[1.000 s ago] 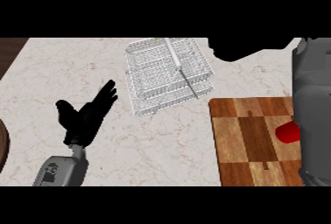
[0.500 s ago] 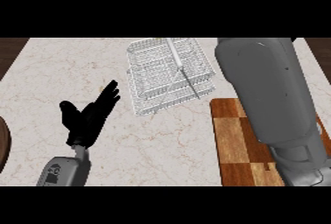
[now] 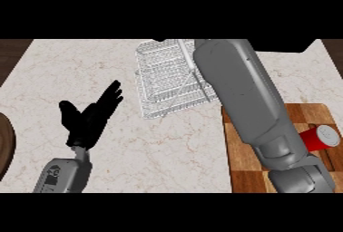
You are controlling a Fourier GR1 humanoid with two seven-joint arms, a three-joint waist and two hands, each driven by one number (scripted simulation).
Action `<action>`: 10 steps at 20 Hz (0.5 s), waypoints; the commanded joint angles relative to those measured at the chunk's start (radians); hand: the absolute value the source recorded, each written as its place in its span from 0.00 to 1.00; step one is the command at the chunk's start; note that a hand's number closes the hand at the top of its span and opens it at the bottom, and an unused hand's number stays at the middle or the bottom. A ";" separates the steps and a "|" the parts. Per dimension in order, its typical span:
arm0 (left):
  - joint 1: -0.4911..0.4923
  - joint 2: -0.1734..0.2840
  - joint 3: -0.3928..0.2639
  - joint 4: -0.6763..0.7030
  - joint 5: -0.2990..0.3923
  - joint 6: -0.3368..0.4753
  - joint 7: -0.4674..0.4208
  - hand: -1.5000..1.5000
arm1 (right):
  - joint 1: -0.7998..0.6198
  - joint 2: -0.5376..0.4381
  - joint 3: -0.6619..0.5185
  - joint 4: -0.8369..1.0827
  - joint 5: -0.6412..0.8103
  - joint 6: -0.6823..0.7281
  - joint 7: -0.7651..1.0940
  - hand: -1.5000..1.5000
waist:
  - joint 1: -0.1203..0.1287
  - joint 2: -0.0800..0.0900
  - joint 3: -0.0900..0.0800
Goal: Pick the eggplant from the cutting board and place it in the tiered basket
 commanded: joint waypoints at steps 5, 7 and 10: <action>-0.027 -0.020 -0.023 -0.005 -0.006 -0.003 0.019 0.50 | -0.104 0.010 0.066 0.234 -0.268 -0.131 -0.249 0.00 | 0.035 0.006 -0.001; -0.057 -0.023 -0.031 -0.009 -0.010 0.001 0.051 0.50 | -0.130 0.010 0.077 0.280 -0.308 -0.169 -0.311 0.00 | 0.040 0.008 -0.001; -0.021 -0.031 -0.029 0.030 -0.020 -0.005 -0.023 0.50 | -0.198 0.010 0.092 0.306 -0.339 -0.280 -0.333 0.00 | 0.036 0.007 -0.002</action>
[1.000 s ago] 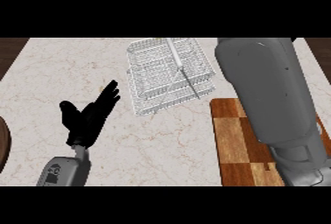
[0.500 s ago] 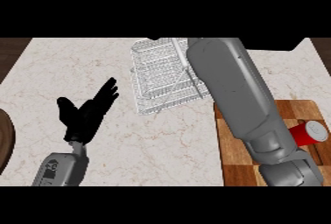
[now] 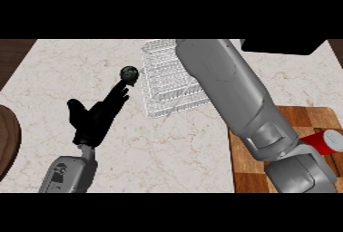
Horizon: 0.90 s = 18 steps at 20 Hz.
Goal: Pick the eggplant from the cutting board and place it in the tiered basket
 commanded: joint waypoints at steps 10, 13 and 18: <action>0.023 0.003 0.042 0.012 -0.001 0.029 -0.009 0.50 | -0.040 -0.092 -0.087 0.029 -0.096 -0.252 0.015 0.00 | -0.087 -0.021 0.001; 0.026 0.027 0.055 -0.044 0.026 0.008 0.034 0.50 | 0.015 -0.192 -0.093 -0.006 -0.097 -0.176 0.054 0.00 | -0.091 -0.024 0.002; 0.074 0.071 0.109 0.000 0.034 -0.011 -0.020 0.50 | 0.270 -0.310 -0.069 -0.227 -0.158 0.055 0.029 0.00 | -0.134 -0.033 0.003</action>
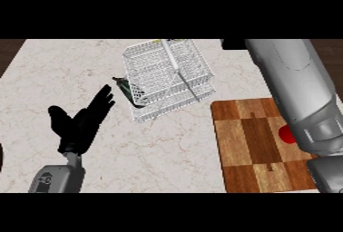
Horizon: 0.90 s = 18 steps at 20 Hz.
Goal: Pick the eggplant from the cutting board and place it in the tiered basket
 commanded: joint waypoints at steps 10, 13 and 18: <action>0.004 -0.005 0.009 -0.015 0.002 0.010 0.007 0.50 | 0.478 -0.448 -0.143 -0.492 -0.275 0.581 0.038 0.00 | -0.024 -0.001 0.000; 0.014 -0.016 -0.010 -0.012 -0.031 0.026 -0.006 0.50 | 0.564 -0.538 -0.241 -0.556 -0.358 0.667 0.054 0.00 | -0.012 0.002 0.000; 0.057 -0.012 -0.030 -0.084 -0.012 0.001 0.046 0.50 | 0.735 -0.638 -0.411 -0.575 -0.469 0.802 -0.008 0.00 | 0.006 0.005 0.000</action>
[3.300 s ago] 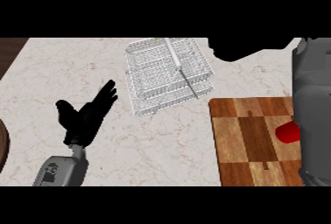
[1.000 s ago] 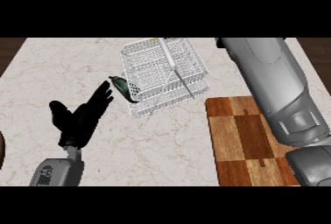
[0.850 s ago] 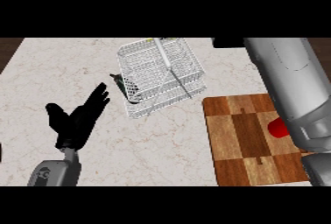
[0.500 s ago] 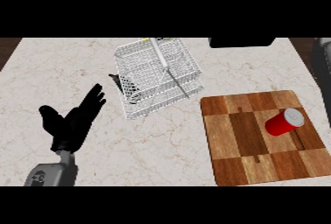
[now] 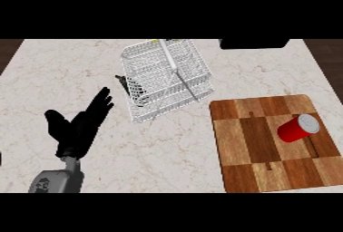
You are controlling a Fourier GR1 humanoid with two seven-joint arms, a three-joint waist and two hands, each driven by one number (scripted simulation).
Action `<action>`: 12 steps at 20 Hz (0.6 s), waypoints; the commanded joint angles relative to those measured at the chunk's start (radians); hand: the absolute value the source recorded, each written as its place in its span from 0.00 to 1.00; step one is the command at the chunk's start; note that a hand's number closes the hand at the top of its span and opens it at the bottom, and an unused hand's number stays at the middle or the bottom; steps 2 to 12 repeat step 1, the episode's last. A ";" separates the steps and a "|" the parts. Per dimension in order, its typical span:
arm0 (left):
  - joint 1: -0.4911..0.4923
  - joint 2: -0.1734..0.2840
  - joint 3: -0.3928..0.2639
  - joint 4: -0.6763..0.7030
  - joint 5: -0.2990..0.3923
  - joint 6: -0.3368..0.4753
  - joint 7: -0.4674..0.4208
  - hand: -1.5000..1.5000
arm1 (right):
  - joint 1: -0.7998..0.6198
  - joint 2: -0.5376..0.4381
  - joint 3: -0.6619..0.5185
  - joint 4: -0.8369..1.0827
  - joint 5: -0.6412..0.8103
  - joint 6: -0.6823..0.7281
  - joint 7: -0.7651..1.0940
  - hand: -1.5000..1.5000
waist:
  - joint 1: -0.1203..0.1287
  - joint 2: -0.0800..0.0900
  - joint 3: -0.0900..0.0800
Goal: Pick the eggplant from the cutting board and place it in the tiered basket
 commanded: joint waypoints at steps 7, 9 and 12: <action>-0.024 0.017 0.020 -0.001 0.024 -0.024 0.018 0.50 | 0.164 -0.082 -0.144 -0.051 -0.091 0.110 -0.047 0.00 | 0.010 0.004 0.000; -0.024 0.017 0.020 -0.001 0.024 -0.024 0.018 0.50 | 0.164 -0.082 -0.144 -0.051 -0.091 0.110 -0.047 0.00 | 0.010 0.004 0.000; -0.024 0.017 0.020 -0.001 0.024 -0.024 0.018 0.50 | 0.164 -0.082 -0.144 -0.051 -0.091 0.110 -0.047 0.00 | 0.010 0.004 0.000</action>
